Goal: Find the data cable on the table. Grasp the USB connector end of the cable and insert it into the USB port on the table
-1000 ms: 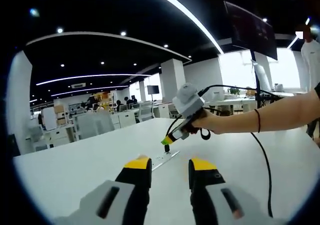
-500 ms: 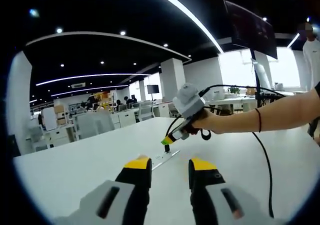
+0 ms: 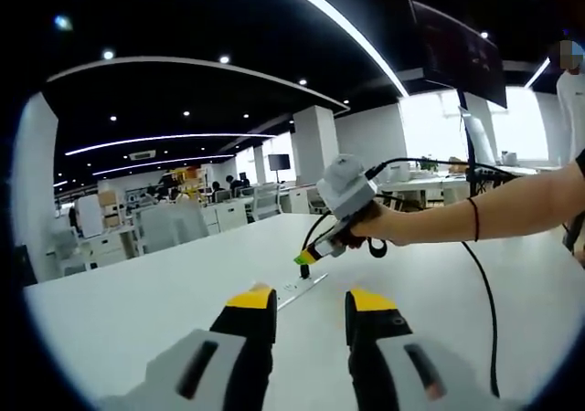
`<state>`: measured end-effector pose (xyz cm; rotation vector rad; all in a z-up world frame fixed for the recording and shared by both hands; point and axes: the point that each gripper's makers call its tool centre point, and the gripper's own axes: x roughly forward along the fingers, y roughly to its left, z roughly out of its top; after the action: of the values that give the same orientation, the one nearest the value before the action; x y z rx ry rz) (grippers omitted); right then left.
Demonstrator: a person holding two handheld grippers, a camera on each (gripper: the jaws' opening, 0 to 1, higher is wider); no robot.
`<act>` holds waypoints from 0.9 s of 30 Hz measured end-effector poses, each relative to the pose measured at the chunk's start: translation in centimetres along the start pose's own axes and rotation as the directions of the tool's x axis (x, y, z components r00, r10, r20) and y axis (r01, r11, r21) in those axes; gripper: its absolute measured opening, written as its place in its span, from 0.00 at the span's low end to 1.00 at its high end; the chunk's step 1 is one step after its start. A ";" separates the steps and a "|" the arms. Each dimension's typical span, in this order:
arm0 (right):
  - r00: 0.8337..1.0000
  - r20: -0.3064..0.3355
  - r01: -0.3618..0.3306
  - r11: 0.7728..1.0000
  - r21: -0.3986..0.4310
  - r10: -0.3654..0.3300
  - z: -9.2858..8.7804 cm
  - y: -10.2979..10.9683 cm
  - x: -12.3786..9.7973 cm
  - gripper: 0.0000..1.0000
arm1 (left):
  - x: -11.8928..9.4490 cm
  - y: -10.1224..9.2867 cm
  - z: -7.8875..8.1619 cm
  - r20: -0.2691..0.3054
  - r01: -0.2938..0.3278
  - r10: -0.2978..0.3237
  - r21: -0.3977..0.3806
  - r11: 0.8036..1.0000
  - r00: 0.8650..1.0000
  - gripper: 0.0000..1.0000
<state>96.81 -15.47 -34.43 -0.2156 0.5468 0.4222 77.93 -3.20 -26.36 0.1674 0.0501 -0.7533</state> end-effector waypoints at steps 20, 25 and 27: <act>1.000 0.005 0.018 0.999 -0.045 -0.018 -0.2 0.7 -0.1 0.02 | 0.2 -0.4 0.3 0.004 0.013 -0.013 -0.002 1.000 1.000 0.31; 1.000 0.018 0.016 1.000 -0.005 -0.016 -0.4 0.4 -0.3 0.02 | 0.2 -0.6 0.2 0.004 0.018 -0.018 -0.007 1.000 1.000 0.31; 0.999 0.044 -0.010 0.999 0.047 0.008 -0.5 0.1 -0.4 0.02 | 0.1 -0.5 0.3 0.006 0.016 -0.016 -0.005 1.000 1.000 0.31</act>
<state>96.23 -15.69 -34.64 -0.1582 0.5146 0.4211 77.64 -3.72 -26.13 0.1601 0.0482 -0.7697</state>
